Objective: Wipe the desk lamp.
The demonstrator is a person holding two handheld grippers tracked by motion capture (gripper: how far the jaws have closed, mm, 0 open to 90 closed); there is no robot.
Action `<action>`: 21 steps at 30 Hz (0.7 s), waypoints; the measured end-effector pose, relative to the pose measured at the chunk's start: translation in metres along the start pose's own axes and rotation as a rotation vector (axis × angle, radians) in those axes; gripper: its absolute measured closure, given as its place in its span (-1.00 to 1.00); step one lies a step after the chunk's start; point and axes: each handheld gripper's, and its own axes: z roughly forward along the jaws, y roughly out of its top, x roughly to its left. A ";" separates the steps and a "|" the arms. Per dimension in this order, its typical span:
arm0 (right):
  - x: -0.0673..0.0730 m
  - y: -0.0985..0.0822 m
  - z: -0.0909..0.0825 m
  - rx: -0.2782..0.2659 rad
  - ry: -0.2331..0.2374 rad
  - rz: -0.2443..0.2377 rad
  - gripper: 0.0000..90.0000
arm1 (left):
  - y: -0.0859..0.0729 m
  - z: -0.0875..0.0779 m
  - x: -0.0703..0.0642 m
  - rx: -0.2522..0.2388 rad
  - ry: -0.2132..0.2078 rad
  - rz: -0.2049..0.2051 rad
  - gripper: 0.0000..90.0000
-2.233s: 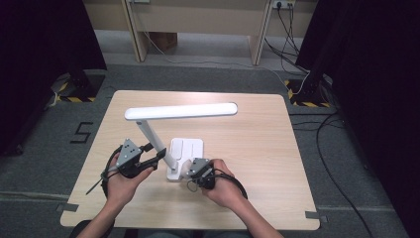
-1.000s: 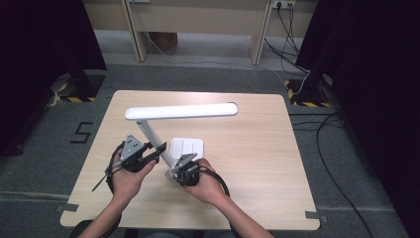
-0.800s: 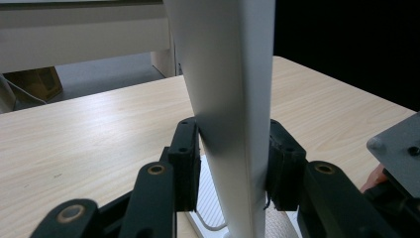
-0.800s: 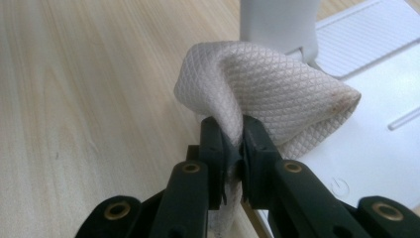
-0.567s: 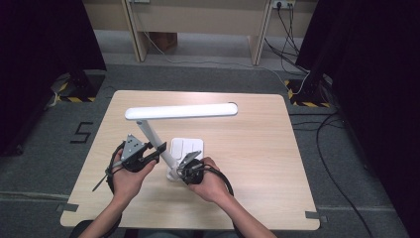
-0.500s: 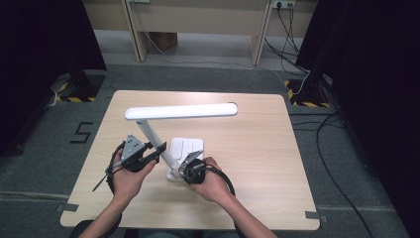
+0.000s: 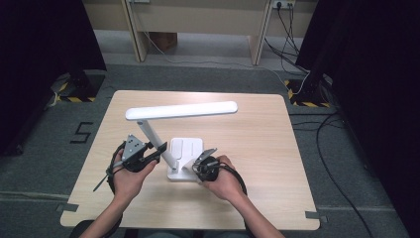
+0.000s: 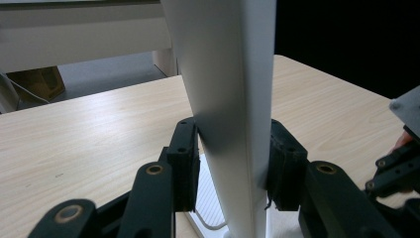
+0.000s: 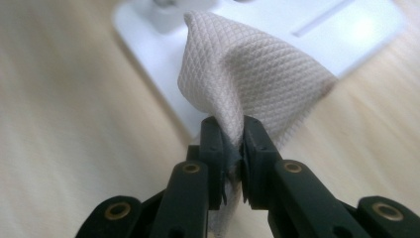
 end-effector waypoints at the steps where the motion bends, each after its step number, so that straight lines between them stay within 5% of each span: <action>1: -0.002 -0.001 -0.001 0.010 -0.025 0.015 0.83 | 0.000 0.000 0.000 0.004 0.001 0.002 0.37; 5: -0.013 -0.006 -0.004 0.009 -0.048 0.026 0.82 | 0.000 0.000 0.000 0.000 0.001 0.000 0.36; 8: -0.017 0.001 -0.008 -0.044 -0.051 0.025 0.82 | 0.000 0.000 0.000 0.002 0.002 0.001 0.36; 17: -0.001 0.040 0.012 -0.145 -0.008 0.020 0.81 | 0.000 0.000 -0.001 0.003 0.005 0.006 0.36; 21: 0.008 0.049 0.024 -0.142 0.017 0.061 0.81 | 0.000 0.000 -0.001 0.002 0.005 0.006 0.36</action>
